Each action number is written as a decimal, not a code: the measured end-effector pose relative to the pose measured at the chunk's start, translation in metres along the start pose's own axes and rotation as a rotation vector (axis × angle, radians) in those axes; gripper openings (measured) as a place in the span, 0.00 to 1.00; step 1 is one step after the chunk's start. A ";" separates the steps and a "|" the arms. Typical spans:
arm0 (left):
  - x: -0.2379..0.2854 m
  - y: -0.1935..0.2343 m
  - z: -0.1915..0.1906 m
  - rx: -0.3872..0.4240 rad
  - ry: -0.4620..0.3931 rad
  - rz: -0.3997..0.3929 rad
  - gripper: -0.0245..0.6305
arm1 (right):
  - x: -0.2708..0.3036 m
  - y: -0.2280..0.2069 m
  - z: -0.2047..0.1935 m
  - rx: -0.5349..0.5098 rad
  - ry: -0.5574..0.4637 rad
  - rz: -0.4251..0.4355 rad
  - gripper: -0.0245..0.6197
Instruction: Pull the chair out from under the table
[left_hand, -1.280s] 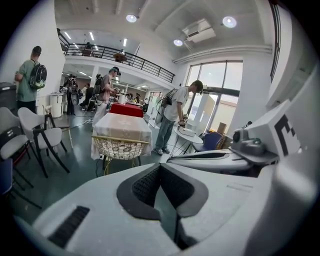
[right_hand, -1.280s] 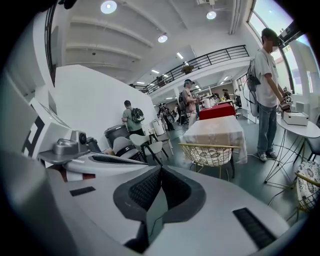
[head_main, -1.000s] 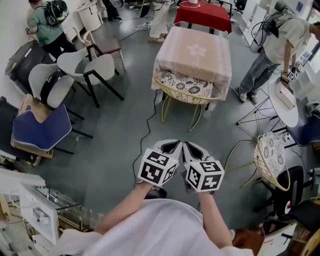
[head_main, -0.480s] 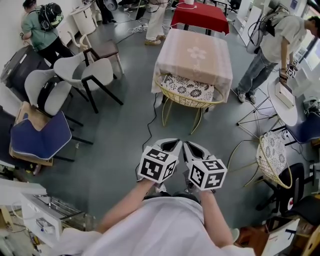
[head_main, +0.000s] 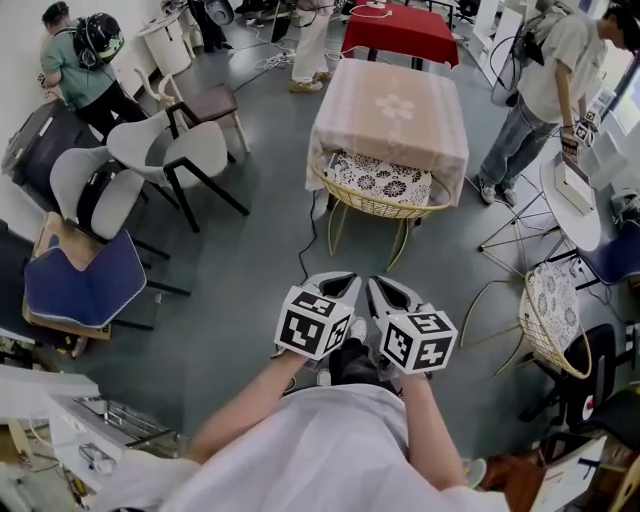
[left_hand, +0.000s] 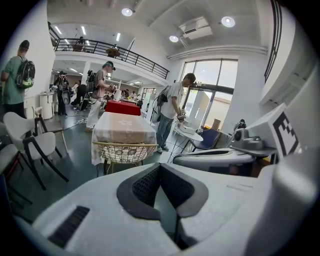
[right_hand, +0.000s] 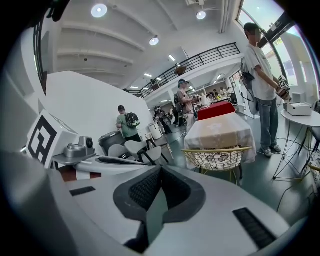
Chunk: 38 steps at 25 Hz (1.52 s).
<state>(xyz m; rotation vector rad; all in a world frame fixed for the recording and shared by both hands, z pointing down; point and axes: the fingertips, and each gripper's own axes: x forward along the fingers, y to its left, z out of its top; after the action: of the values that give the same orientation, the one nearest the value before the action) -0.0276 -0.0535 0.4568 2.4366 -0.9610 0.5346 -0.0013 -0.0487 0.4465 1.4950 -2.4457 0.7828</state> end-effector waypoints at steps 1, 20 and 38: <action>0.003 0.002 0.003 -0.001 -0.001 -0.001 0.04 | 0.003 -0.003 0.001 0.002 -0.001 0.001 0.04; 0.110 0.079 0.055 0.107 0.059 0.031 0.04 | 0.094 -0.099 0.040 -0.191 0.120 -0.039 0.04; 0.185 0.139 0.072 0.418 0.196 0.046 0.05 | 0.157 -0.161 0.054 -0.495 0.290 -0.029 0.05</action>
<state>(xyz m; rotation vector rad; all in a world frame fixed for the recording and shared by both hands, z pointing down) 0.0126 -0.2812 0.5303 2.6576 -0.8940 1.0618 0.0685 -0.2564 0.5198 1.1384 -2.1797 0.3197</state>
